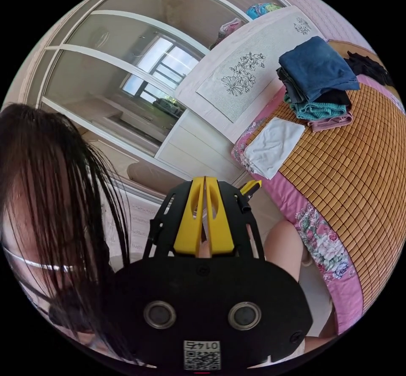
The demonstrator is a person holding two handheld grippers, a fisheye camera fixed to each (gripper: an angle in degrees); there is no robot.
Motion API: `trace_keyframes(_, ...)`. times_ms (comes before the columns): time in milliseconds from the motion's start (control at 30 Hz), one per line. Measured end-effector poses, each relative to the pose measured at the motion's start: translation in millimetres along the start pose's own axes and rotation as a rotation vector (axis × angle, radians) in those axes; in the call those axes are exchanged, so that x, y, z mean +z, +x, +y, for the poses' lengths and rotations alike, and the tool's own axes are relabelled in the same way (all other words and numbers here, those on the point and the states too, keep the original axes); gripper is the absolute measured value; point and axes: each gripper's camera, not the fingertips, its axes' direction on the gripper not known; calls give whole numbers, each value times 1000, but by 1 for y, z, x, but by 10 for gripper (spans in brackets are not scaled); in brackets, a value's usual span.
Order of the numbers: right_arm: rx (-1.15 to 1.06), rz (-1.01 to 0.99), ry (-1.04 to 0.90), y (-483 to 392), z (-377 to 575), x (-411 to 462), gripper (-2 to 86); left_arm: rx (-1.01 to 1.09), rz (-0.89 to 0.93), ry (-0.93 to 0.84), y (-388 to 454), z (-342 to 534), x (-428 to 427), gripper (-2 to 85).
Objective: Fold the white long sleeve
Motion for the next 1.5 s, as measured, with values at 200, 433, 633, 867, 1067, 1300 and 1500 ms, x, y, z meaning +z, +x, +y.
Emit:
trace_keyframes(200, 30, 74, -53, 74, -43, 35, -8, -67, -66, -127, -10, -51, 76, 99)
trace_keyframes(433, -51, 400, -151, 132, -72, 65, -10, 73, -50, -125, 19, -65, 77, 19)
trace_keyframes(633, -36, 523, -191, 159, -76, 59, -10, 285, 243, -57, 96, -40, 25, 21)
trace_keyframes(867, -128, 565, -358, 178, -69, 58, -10, 570, 369, -262, 205, 34, 30, 42)
trace_keyframes(1067, -420, 597, -490, 158, -65, 110, -7, 420, 259, -222, 125, 25, -14, 50)
trace_keyframes(1300, -570, 805, -484, 139, -75, 146, 2, 177, 177, -273, 38, 37, 10, 107)
trace_keyframes(1500, -634, 320, -428, 134, -86, 102, 160, 129, 287, -308, 31, 43, 46, 110)
